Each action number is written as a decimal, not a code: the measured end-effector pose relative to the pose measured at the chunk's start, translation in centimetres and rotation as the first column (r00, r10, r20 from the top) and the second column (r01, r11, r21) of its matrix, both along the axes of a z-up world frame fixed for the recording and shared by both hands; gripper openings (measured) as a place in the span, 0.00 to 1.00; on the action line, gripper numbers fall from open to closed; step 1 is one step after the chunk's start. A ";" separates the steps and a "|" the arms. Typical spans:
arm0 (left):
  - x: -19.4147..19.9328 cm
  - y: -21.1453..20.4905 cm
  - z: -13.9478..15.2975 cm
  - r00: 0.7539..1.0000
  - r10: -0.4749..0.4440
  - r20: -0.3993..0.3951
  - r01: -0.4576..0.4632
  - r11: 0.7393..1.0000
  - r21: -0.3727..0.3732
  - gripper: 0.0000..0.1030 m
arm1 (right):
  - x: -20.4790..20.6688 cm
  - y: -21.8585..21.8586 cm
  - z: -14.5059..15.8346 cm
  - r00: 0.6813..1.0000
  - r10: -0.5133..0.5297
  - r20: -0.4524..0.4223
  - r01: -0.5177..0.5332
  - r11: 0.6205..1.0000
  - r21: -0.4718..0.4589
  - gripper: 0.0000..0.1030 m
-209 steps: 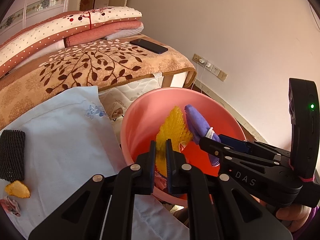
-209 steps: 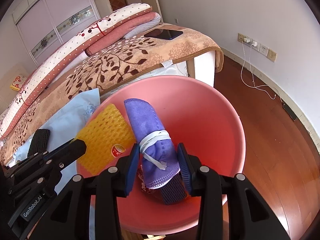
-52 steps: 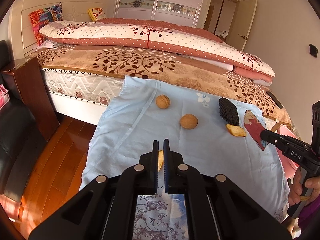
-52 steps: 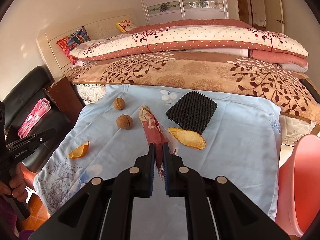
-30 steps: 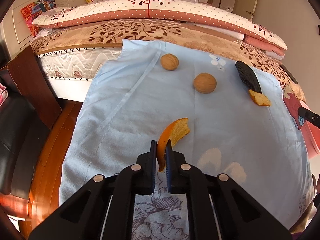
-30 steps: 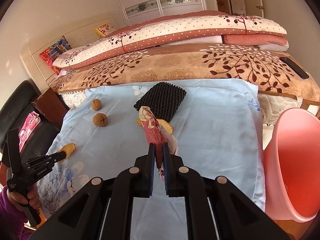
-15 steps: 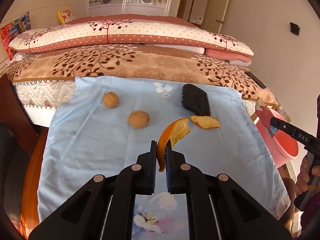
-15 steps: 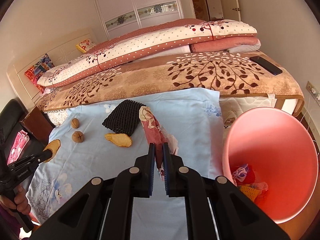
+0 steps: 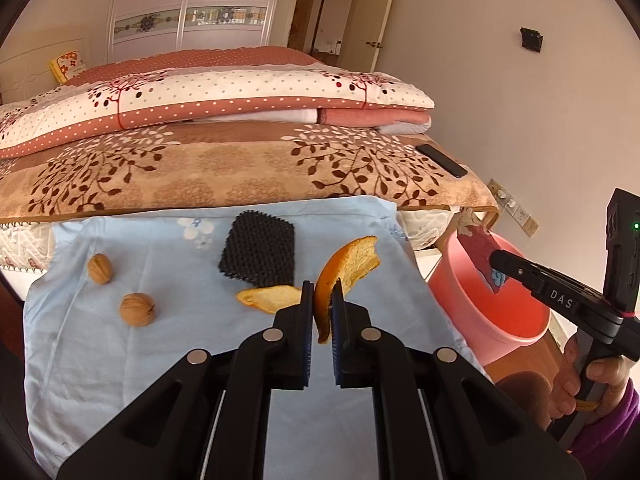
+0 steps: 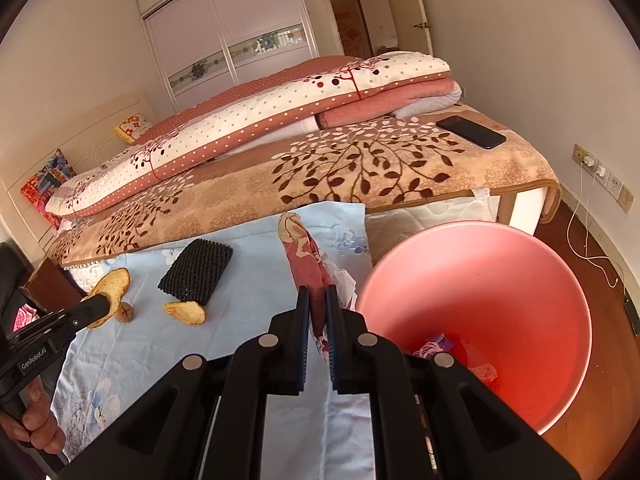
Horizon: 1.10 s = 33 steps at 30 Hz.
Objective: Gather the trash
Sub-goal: 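Carry the orange peel and red wrapper over the pink bucket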
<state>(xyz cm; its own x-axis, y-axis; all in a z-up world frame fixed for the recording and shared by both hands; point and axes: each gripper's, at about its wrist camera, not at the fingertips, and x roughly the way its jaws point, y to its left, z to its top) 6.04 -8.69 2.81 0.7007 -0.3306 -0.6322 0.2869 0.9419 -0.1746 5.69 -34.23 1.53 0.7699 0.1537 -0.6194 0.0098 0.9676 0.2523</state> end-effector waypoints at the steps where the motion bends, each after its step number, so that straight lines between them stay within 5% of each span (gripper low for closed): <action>1: 0.2 -0.8 0.1 1.000 -0.015 0.001 0.015 1.000 0.000 0.07 | -0.1 -0.5 0.0 1.000 -0.013 0.002 0.013 1.000 0.002 0.07; 21: 3.1 -13.6 -1.3 0.967 -0.254 0.012 0.254 0.967 0.000 0.07 | -1.7 -8.7 -1.3 0.962 -0.274 -0.008 0.274 0.961 0.022 0.07; 33: 5.3 -18.3 -3.4 0.935 -0.354 -0.013 0.354 0.935 0.014 0.07 | -0.5 -8.8 -1.7 0.957 -0.288 -0.027 0.287 0.957 -0.042 0.07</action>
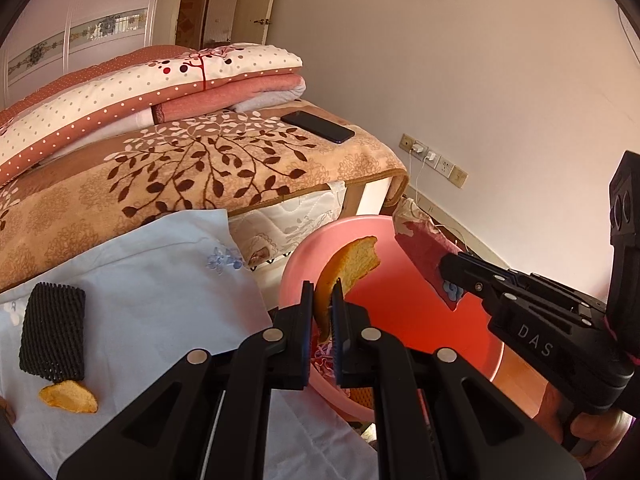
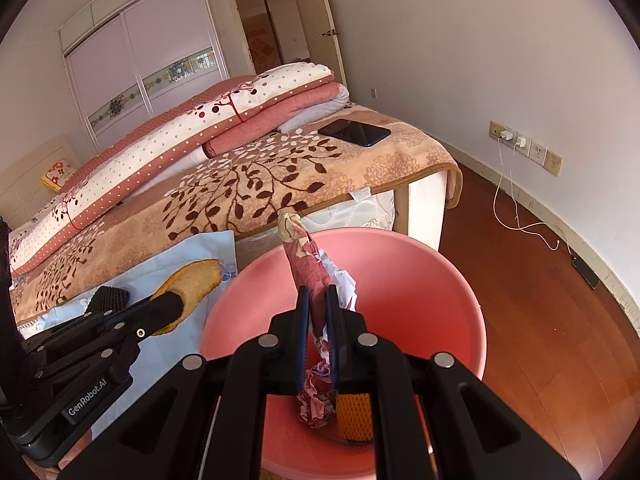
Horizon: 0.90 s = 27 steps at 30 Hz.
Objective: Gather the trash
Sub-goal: 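Carry the orange peel and red wrapper over the pink bucket, then open both tools to drop the peel and wrapper into the bucket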
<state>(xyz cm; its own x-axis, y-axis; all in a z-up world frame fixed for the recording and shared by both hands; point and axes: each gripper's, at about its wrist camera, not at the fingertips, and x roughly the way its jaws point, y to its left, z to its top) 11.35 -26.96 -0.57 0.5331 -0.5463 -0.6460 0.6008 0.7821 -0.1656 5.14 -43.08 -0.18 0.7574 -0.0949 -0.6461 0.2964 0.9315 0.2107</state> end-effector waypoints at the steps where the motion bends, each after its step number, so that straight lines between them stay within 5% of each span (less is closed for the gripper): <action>1: 0.2 -0.3 -0.3 1.000 -0.005 -0.005 0.005 1.000 0.007 0.07 | 0.2 0.0 -0.1 1.000 -0.003 -0.006 0.003 1.000 -0.002 0.07; 20: 1.0 -1.5 -3.4 0.998 -0.050 -0.043 0.053 0.996 0.067 0.08 | 1.7 0.1 -2.9 0.997 0.002 -0.082 -0.002 1.000 -0.001 0.08; 27: 1.2 -1.1 -3.4 0.998 -0.040 -0.054 0.044 0.997 0.069 0.12 | 1.3 -0.2 -2.9 0.997 -0.010 -0.082 0.013 0.999 0.031 0.30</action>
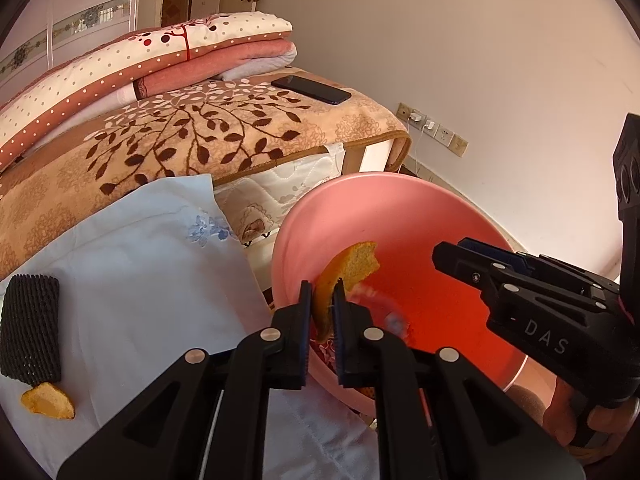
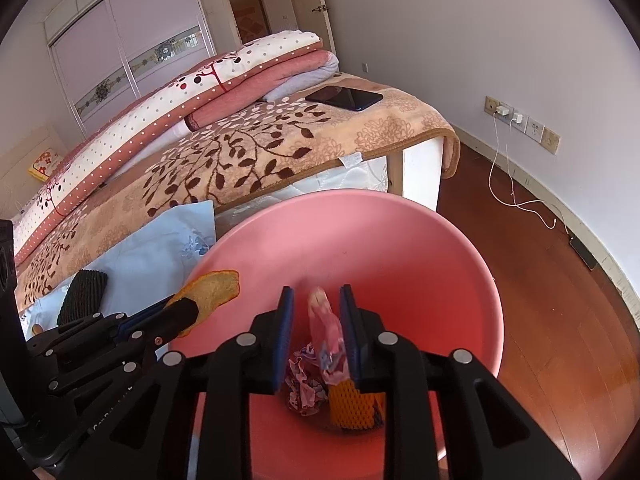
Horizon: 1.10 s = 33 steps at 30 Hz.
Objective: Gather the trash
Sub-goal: 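Open both tools to drop the peel and wrapper into the bucket, then move both tools back over the remaining items on the sheet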
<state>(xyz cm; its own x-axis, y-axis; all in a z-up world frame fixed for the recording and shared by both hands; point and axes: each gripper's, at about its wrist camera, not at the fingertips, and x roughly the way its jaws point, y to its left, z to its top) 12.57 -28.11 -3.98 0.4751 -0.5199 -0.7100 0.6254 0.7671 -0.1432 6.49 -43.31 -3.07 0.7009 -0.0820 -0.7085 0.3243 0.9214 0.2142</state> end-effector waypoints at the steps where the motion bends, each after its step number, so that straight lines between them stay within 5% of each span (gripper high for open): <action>1: 0.0 0.1 0.0 1.000 0.001 -0.002 -0.001 1.000 0.000 0.20 | -0.1 0.0 0.1 1.000 0.000 0.002 0.000 1.000 0.000 0.33; 4: -0.1 0.2 0.2 1.000 0.000 -0.008 0.000 1.000 -0.008 0.28 | -0.4 0.1 0.5 1.000 -0.006 0.010 0.006 1.000 -0.003 0.43; 9: -0.2 0.6 0.9 1.000 0.001 -0.002 -0.001 1.000 -0.026 0.29 | -1.3 0.0 1.7 0.999 -0.020 0.028 0.020 1.000 -0.001 0.49; 33: -3.0 8.2 3.8 0.992 0.125 0.018 -0.124 0.992 -0.038 0.29 | -5.8 3.9 6.4 0.992 0.001 0.128 0.003 1.000 -0.030 0.51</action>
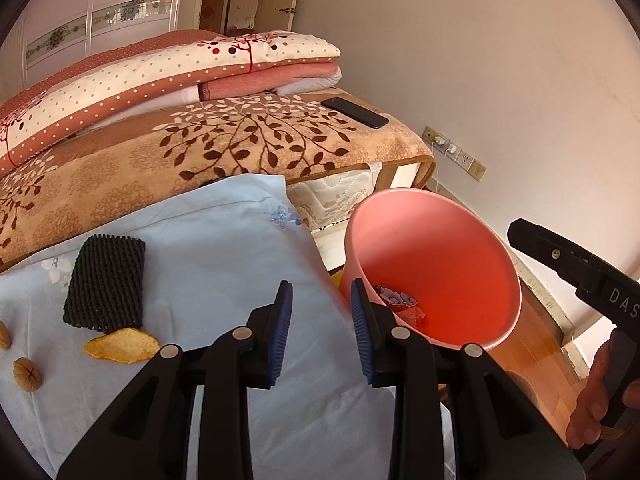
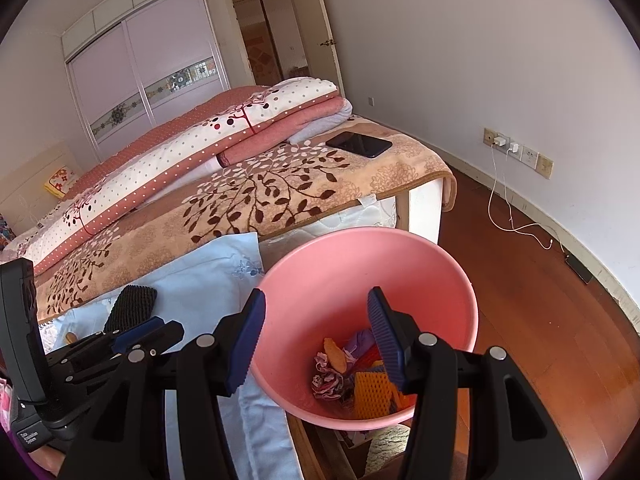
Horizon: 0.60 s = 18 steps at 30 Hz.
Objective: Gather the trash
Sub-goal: 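Move both tools back over the remaining items on the sheet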
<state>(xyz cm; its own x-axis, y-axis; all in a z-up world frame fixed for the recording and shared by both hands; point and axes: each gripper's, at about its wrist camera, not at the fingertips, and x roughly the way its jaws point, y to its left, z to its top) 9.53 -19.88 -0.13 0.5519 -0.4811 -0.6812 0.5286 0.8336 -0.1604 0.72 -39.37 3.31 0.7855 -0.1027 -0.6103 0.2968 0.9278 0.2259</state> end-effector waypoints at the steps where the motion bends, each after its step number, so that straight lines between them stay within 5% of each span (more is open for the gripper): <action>1: -0.1 0.4 0.2 1.000 0.010 0.007 -0.010 1.000 0.003 0.29 | -0.1 0.1 0.0 1.000 0.002 0.002 -0.002 1.000 0.002 0.51; 18: -3.2 10.2 2.9 0.969 0.229 0.095 -0.230 0.973 0.005 0.29 | 0.2 3.8 -0.6 0.991 0.122 0.047 -0.124 0.990 0.060 0.51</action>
<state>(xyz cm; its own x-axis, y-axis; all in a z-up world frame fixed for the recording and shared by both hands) 6.37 -9.66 2.76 0.7076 -0.3238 -0.6281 0.3351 0.9363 -0.1052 0.90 -35.54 2.76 0.8155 0.0338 -0.5778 0.1700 0.9403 0.2949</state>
